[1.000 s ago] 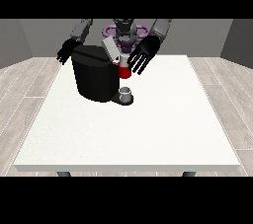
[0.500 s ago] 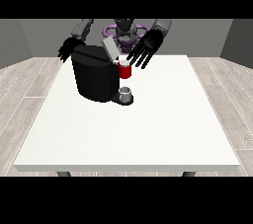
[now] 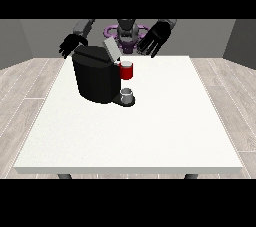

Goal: Insert the coffee pod into the coffee machine and close the lid

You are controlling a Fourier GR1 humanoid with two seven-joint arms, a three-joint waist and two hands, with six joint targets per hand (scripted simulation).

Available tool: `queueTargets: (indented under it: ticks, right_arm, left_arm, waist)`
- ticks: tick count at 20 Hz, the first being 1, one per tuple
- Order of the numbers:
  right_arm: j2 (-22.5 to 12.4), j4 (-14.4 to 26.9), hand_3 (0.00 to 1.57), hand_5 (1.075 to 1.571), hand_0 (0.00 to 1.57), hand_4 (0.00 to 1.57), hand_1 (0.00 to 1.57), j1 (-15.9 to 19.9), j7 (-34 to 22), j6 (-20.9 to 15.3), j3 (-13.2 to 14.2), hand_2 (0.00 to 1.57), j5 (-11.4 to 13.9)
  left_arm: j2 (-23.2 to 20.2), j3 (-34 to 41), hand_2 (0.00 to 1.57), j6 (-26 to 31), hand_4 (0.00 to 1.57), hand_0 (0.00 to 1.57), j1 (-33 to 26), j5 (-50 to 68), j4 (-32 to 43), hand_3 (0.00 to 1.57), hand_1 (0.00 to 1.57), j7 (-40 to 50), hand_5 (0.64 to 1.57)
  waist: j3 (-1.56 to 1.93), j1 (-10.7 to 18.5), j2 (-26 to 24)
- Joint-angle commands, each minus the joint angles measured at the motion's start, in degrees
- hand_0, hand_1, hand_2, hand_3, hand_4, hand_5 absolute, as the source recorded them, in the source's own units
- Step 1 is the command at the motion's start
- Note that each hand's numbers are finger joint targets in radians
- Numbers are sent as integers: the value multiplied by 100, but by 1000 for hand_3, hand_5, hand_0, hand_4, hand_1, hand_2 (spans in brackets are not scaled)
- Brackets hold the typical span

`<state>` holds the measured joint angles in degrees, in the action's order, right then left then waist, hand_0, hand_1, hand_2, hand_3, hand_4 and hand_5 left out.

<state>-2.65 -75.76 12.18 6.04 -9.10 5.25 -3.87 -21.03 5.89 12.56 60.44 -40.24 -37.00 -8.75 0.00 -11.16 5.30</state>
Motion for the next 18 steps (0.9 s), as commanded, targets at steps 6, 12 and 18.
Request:
queueTargets:
  ticks: [6,12,18]
  right_arm:
    - [-115,-121,0,1571,0,492,0,-642,57,118,35,0,-21]
    - [-560,-471,0,1571,0,370,0,-413,-440,547,22,0,-135]
    - [-647,-786,0,1571,0,43,0,-316,-653,717,-241,0,0]
  left_arm:
    - [1044,1243,0,-202,237,0,-1060,1591,-70,0,0,-371,1571]
    - [1213,1428,0,151,0,0,-1795,2040,-162,0,0,-609,1571]
    - [1640,1617,0,184,0,0,-2182,2510,-298,0,0,-194,1571]
  waist:
    - [-7,585,-1076]
    - [-4,1038,-1591]
    - [-1,1342,-2033]
